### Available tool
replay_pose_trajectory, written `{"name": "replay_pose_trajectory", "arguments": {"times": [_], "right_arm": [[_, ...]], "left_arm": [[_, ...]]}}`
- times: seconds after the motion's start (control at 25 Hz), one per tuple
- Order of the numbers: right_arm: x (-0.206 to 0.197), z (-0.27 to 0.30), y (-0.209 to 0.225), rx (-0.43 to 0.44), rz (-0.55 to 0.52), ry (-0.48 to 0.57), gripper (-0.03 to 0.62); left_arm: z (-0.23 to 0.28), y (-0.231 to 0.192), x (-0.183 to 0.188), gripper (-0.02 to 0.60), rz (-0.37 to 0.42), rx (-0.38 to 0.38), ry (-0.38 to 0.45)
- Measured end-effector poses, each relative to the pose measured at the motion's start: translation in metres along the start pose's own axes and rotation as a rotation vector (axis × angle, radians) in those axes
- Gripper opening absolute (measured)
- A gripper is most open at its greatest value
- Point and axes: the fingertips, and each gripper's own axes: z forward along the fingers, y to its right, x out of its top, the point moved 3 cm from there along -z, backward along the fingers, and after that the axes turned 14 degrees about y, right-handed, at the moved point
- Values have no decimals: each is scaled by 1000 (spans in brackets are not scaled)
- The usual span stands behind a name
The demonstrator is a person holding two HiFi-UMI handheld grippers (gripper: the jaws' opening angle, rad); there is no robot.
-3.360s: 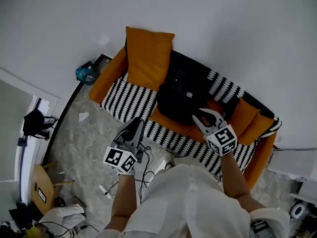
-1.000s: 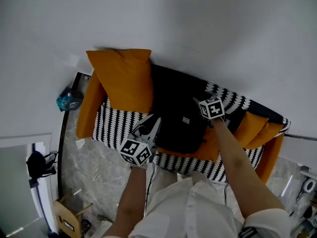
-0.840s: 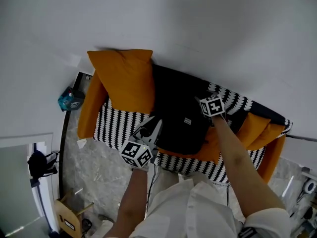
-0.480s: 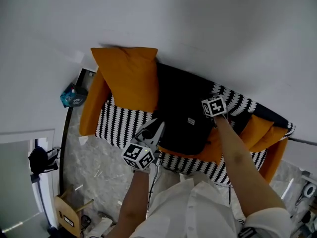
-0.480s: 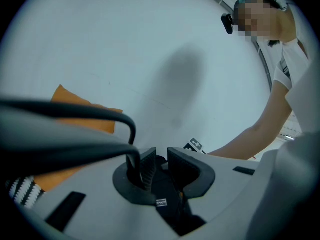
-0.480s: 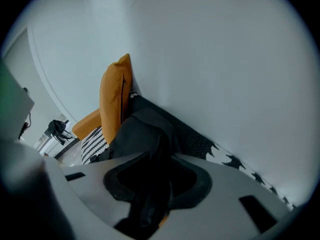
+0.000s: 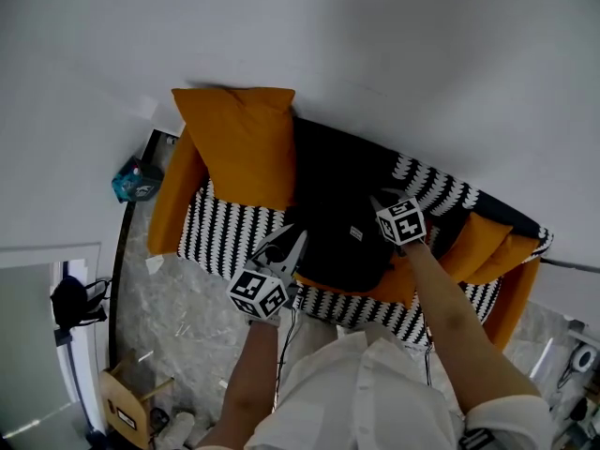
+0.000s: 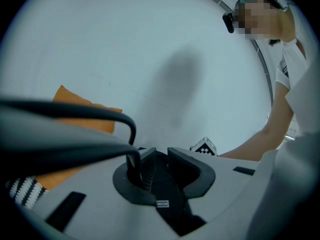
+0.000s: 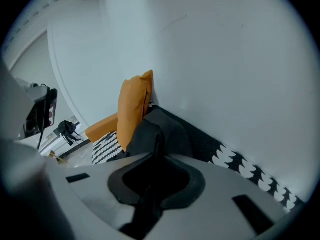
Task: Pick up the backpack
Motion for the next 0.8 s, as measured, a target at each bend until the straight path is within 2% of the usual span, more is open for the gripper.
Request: {"name": "replay_pose_trajectory", "arguments": {"times": [0.44, 0.8], "right_arm": [[-5, -77, -68, 96, -7, 114, 43], [-27, -134, -112, 126, 7, 131, 43]], "left_arm": [[-21, 7, -9, 87, 29, -8, -35], [-36, -4, -43, 140, 86, -3, -149]]}}
